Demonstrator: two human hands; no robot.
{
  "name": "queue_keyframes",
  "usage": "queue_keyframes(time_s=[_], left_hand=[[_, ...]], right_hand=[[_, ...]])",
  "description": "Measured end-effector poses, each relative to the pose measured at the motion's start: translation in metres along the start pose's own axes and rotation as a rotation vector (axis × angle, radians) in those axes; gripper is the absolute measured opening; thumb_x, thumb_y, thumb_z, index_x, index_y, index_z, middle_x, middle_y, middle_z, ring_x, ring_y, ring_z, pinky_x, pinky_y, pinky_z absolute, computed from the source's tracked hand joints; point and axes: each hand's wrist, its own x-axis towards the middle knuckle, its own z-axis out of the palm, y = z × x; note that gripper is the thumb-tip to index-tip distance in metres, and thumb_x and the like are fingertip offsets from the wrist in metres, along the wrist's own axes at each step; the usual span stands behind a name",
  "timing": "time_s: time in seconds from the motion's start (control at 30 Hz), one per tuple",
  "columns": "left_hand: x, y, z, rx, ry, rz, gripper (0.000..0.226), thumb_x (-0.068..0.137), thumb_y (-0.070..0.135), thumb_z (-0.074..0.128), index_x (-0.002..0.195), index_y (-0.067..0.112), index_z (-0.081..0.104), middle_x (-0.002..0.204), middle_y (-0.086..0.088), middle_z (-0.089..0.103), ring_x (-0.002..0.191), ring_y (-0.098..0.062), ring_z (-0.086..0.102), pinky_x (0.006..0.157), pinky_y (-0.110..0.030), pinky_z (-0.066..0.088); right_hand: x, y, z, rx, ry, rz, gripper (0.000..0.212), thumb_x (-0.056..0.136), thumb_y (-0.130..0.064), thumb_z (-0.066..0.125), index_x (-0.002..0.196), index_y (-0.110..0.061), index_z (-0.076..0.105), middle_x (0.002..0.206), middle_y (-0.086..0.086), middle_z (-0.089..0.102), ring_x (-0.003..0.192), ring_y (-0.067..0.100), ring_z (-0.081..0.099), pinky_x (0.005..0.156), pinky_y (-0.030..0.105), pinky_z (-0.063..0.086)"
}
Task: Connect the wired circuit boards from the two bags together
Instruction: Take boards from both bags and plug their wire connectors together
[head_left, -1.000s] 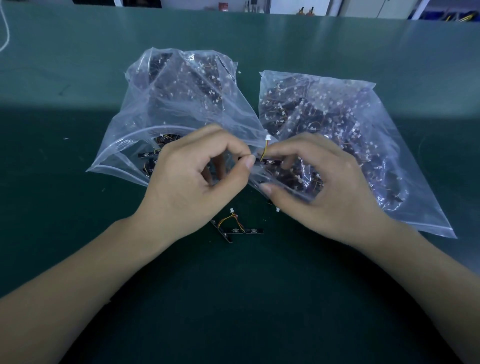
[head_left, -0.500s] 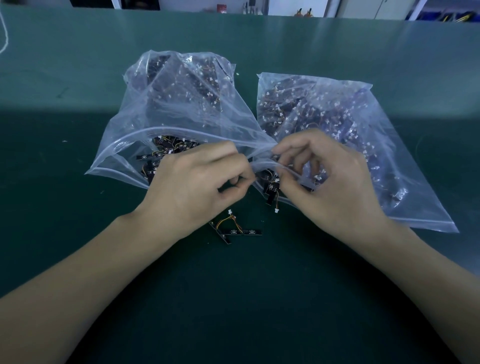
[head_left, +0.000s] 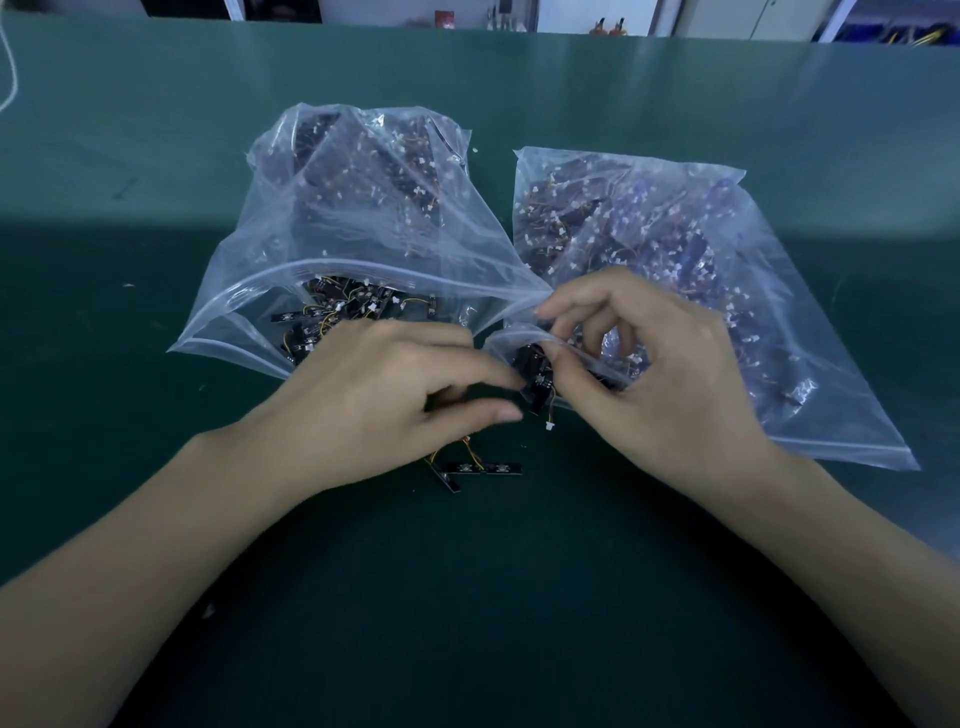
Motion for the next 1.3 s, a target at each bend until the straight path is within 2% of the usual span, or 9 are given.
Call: queue_keyframes(time_s=[0.3,0.5,0.6,0.7,0.8,0.9,1.03,1.17,1.3], left_hand=[[-0.002,-0.01,-0.018,-0.156,-0.228,-0.042,0.029,0.076,0.072,0.077,0.094,0.05,0.084,0.08,0.024,0.069,0.069,0.013,0.056,0.06,-0.01,0.032],[-0.001,-0.008,-0.013,-0.197,-0.294,-0.065,0.023,0.08,0.067,0.075,0.08,0.044,0.078,0.087,0.025,0.067,0.072,-0.009,0.061,0.064,-0.016,0.039],[-0.001,-0.006,-0.007,-0.224,-0.183,-0.06,0.025,0.09,0.06,0.071,0.084,0.035,0.074,0.084,0.02,0.067,0.07,-0.012,0.061,0.062,-0.024,0.045],[-0.001,-0.001,0.001,-0.356,0.03,-0.098,0.023,0.098,0.044,0.073,0.084,0.027,0.069,0.076,0.014,0.068,0.066,-0.014,0.063,0.06,-0.023,0.046],[-0.001,0.006,0.011,-0.564,0.202,-0.179,0.023,0.097,0.027,0.078,0.081,0.016,0.065,0.083,-0.002,0.074,0.071,-0.026,0.068,0.064,-0.037,0.053],[0.003,0.011,0.014,-0.799,0.352,-0.243,0.016,0.095,0.02,0.081,0.091,0.016,0.066,0.087,-0.002,0.077,0.075,-0.025,0.07,0.07,-0.035,0.056],[0.006,0.013,0.013,-0.975,0.355,-0.267,0.038,0.096,0.017,0.078,0.132,0.025,0.069,0.092,-0.001,0.081,0.079,-0.015,0.072,0.081,-0.025,0.057],[0.006,0.017,0.016,-0.937,0.367,-0.272,0.021,0.098,0.018,0.078,0.117,0.023,0.076,0.093,-0.001,0.082,0.082,-0.017,0.074,0.078,-0.027,0.06],[0.005,0.019,0.016,-0.99,0.374,-0.312,0.009,0.098,0.016,0.078,0.105,0.021,0.075,0.097,-0.004,0.083,0.089,-0.028,0.078,0.078,-0.032,0.063]], right_hand=[[-0.002,0.0,0.001,-0.015,-0.019,0.01,0.028,0.091,-0.003,0.077,0.113,-0.021,0.072,0.091,-0.008,0.07,0.078,0.014,0.063,0.077,0.011,0.04],[-0.001,0.001,0.002,-0.046,-0.024,-0.015,0.024,0.092,-0.007,0.079,0.113,-0.018,0.073,0.095,-0.007,0.069,0.081,0.013,0.063,0.077,0.016,0.042],[0.0,-0.001,0.002,-0.064,-0.009,-0.062,0.019,0.093,-0.012,0.079,0.111,-0.013,0.074,0.1,-0.003,0.07,0.085,0.016,0.063,0.082,0.025,0.048],[0.001,-0.005,-0.001,-0.019,0.034,-0.043,0.008,0.102,-0.018,0.07,0.107,-0.013,0.072,0.098,-0.006,0.068,0.09,0.011,0.063,0.085,0.015,0.04],[0.001,-0.008,-0.003,0.01,0.036,-0.007,0.019,0.108,-0.023,0.059,0.098,-0.011,0.07,0.091,-0.008,0.066,0.089,0.01,0.061,0.084,0.016,0.039],[0.001,-0.011,-0.002,0.004,-0.017,-0.044,0.026,0.108,-0.027,0.058,0.092,-0.012,0.072,0.089,-0.011,0.063,0.085,0.015,0.06,0.082,0.028,0.044],[0.0,-0.013,0.004,0.037,-0.032,-0.062,0.024,0.103,-0.031,0.068,0.095,-0.01,0.077,0.095,-0.01,0.069,0.085,0.017,0.063,0.082,0.04,0.049],[-0.002,-0.011,0.008,0.073,0.01,-0.028,0.017,0.1,-0.025,0.077,0.091,-0.01,0.079,0.093,-0.01,0.071,0.085,0.021,0.066,0.083,0.043,0.049],[-0.001,-0.009,0.007,0.103,0.045,0.023,0.011,0.098,-0.019,0.08,0.09,-0.011,0.08,0.091,-0.009,0.073,0.085,0.019,0.067,0.085,0.032,0.049]])
